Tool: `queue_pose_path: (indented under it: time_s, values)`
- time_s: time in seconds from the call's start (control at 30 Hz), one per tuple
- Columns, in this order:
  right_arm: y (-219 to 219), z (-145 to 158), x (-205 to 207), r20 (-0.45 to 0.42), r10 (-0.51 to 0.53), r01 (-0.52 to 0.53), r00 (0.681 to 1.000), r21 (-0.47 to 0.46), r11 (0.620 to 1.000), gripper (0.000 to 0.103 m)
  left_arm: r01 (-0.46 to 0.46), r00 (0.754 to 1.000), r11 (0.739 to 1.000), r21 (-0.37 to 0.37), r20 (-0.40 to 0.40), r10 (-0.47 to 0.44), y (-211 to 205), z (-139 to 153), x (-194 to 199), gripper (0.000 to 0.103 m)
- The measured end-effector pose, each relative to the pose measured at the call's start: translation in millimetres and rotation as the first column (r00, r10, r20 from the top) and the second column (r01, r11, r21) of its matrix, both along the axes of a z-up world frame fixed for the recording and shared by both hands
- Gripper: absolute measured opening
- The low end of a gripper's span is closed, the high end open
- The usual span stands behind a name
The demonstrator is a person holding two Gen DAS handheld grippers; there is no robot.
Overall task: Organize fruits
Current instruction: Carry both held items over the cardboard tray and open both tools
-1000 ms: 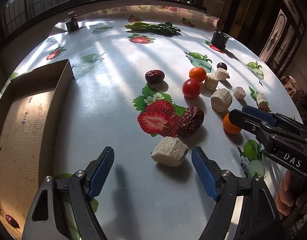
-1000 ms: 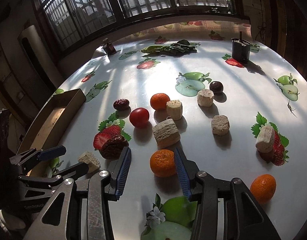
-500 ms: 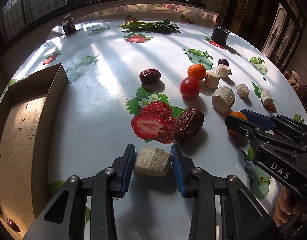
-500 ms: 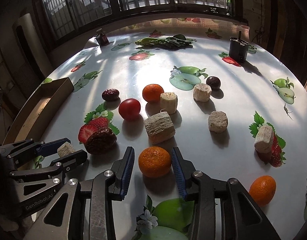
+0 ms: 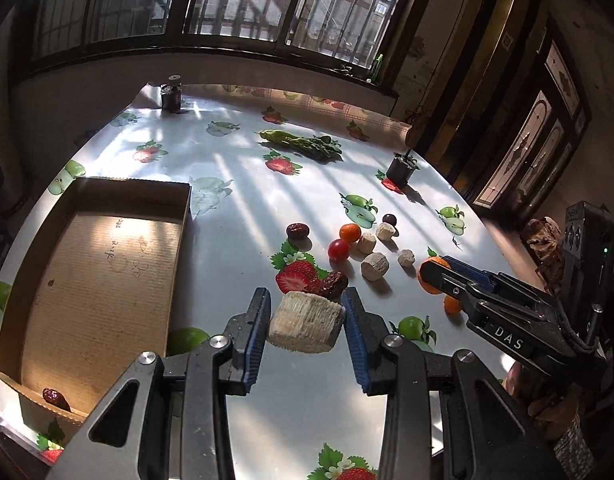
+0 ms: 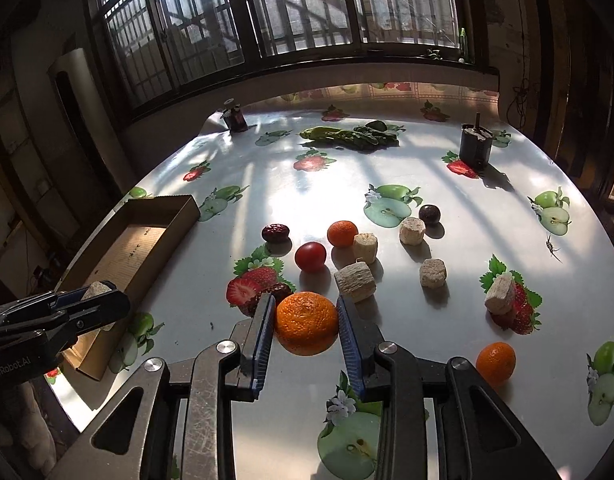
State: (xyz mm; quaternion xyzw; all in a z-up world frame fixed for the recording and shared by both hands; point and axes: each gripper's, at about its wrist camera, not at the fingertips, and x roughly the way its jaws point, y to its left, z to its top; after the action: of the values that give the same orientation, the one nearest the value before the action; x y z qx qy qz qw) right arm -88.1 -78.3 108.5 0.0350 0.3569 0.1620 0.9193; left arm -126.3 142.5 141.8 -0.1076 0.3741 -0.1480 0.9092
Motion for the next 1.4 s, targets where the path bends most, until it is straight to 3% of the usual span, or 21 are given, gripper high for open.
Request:
queue_pose_path:
  time_s: [0.13,0.27,0.37,0.47,0.53,0.63,0.73,0.87,0.97,1.17,1.4]
  values:
    - [17.5,66.6,-28.0,0.130,0.057,-0.059,0.990,0.015,0.998,0.034,-0.010,0.996,0.999,-0.049,0.087,0.014,39.8,61.9,-26.5,0.036]
    - [37.3,144.8,-46.4,0.262,0.121,-0.139,0.957,0.050,0.989,0.034,-0.084,0.979,0.996,-0.004,0.188,0.083,83.5,133.9,-34.0,0.036]
    - [59.5,202.4,-47.9,0.330,0.181,-0.219,0.926,0.082,0.972,0.034,-0.187,0.955,0.978,0.090,0.252,0.159,111.1,177.7,-22.8,0.036]
    - [88.3,236.2,-37.6,0.362,0.220,-0.270,0.906,0.094,0.958,0.034,-0.249,0.946,0.953,0.171,0.253,0.202,131.9,191.0,4.6,0.036]
    - [114.8,238.7,-24.0,0.351,0.238,-0.287,0.906,0.093,0.953,0.034,-0.281,0.945,0.937,0.208,0.232,0.232,142.2,178.2,26.0,0.036]
    - [153.2,205.5,8.0,0.258,0.273,-0.304,0.927,0.086,0.949,0.034,-0.278,0.958,0.936,0.215,0.138,0.252,159.1,133.7,62.5,0.036]
    - [192.5,142.2,46.6,0.130,0.297,-0.306,0.946,0.054,0.951,0.034,-0.271,0.962,0.941,0.205,0.019,0.273,173.2,71.6,101.9,0.036]
    - [234.4,50.3,96.4,-0.036,0.308,-0.308,0.951,0.001,0.951,0.034,-0.276,0.946,0.948,0.161,-0.129,0.298,191.7,-5.8,149.0,0.036]
    - [254.6,-5.1,123.8,-0.110,0.298,-0.303,0.948,-0.037,0.952,0.034,-0.291,0.922,0.949,0.123,-0.230,0.312,204.1,-51.1,176.8,0.036]
    - [274.9,-52.3,157.5,-0.177,0.287,-0.307,0.942,-0.099,0.947,0.034,-0.285,0.896,0.955,0.081,-0.332,0.295,207.4,-102.4,206.0,0.036]
    - [288.9,-71.5,169.1,-0.195,0.284,-0.315,0.939,-0.149,0.937,0.035,-0.285,0.888,0.956,0.074,-0.354,0.292,206.9,-114.7,214.0,0.036]
